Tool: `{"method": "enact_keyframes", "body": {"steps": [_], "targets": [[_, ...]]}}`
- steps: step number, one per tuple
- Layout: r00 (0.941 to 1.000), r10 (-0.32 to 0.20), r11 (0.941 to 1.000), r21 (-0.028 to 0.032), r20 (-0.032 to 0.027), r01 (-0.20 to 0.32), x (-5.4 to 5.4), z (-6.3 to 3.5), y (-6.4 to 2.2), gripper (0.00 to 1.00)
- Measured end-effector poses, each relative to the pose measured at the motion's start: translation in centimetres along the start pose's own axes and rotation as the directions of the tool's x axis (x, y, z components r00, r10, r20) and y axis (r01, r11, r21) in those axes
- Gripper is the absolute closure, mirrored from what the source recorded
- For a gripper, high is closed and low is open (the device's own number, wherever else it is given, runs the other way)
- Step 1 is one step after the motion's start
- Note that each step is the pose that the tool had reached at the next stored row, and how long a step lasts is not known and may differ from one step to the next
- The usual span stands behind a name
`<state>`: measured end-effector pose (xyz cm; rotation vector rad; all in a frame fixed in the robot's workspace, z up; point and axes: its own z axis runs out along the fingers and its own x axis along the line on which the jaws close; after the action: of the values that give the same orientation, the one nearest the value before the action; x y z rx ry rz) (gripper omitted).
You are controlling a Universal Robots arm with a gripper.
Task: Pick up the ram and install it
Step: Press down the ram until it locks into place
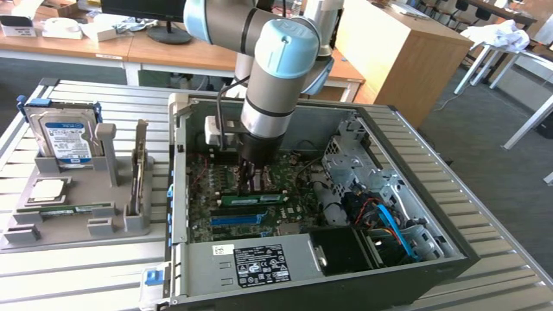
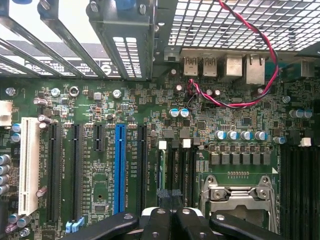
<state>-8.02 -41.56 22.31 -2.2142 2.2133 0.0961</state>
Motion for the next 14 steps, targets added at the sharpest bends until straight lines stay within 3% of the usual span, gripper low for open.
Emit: {"method": "enact_keyframes", "body": {"steps": [10, 14], "targets": [[1.0, 0.0, 1.0, 0.0001, 0.0002, 0.0, 0.0, 0.04, 0.0, 0.9], [1.0, 0.0, 1.0, 0.0001, 0.0001, 0.0, -0.05, -0.83, 0.03, 0.9]]}}
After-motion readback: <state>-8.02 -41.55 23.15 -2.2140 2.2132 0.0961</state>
